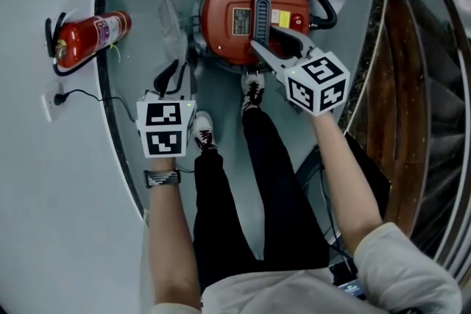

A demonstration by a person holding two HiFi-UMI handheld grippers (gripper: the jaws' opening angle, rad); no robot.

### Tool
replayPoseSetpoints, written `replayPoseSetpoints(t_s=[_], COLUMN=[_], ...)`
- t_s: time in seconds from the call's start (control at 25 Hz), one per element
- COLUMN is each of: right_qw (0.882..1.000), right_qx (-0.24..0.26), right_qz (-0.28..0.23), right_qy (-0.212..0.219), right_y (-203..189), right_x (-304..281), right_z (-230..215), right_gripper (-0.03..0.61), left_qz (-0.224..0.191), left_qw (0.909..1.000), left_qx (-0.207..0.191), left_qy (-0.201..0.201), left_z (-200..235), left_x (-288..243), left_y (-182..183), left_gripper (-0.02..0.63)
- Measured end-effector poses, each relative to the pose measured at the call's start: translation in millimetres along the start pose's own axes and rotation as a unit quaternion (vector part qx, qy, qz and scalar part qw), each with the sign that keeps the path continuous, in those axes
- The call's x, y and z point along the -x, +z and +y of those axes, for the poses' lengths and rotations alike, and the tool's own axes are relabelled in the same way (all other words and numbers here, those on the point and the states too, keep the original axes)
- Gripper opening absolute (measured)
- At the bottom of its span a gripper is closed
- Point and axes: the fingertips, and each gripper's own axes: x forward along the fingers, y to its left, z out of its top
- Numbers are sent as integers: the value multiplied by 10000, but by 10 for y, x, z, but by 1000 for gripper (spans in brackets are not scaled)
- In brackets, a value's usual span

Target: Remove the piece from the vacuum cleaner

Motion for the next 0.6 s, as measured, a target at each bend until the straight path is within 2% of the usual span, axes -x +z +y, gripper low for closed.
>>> replayPoseSetpoints(t_s=[0.12,0.28,0.48,0.6], right_qw=[9999,9994,9978,9970], right_qx=[-136,-281,-447,-436], right_qz=[-21,168,263,234], right_qy=[3,113,423,589], right_y=[3,-6,-33,-20], right_x=[-18,-60,-120,-137], right_z=[3,4,15,26], right_gripper=[186,186,186,186], left_qz=[18,84,302,295], left_qw=[10000,9998,9976,9964], left_qx=[47,137,204,310], left_qy=[-11,136,582,729], left_z=[-30,-31,72,114], left_x=[-79,-205,-361,-422], left_y=[-21,-64,-200,-254], left_gripper=[118,157,175,175])
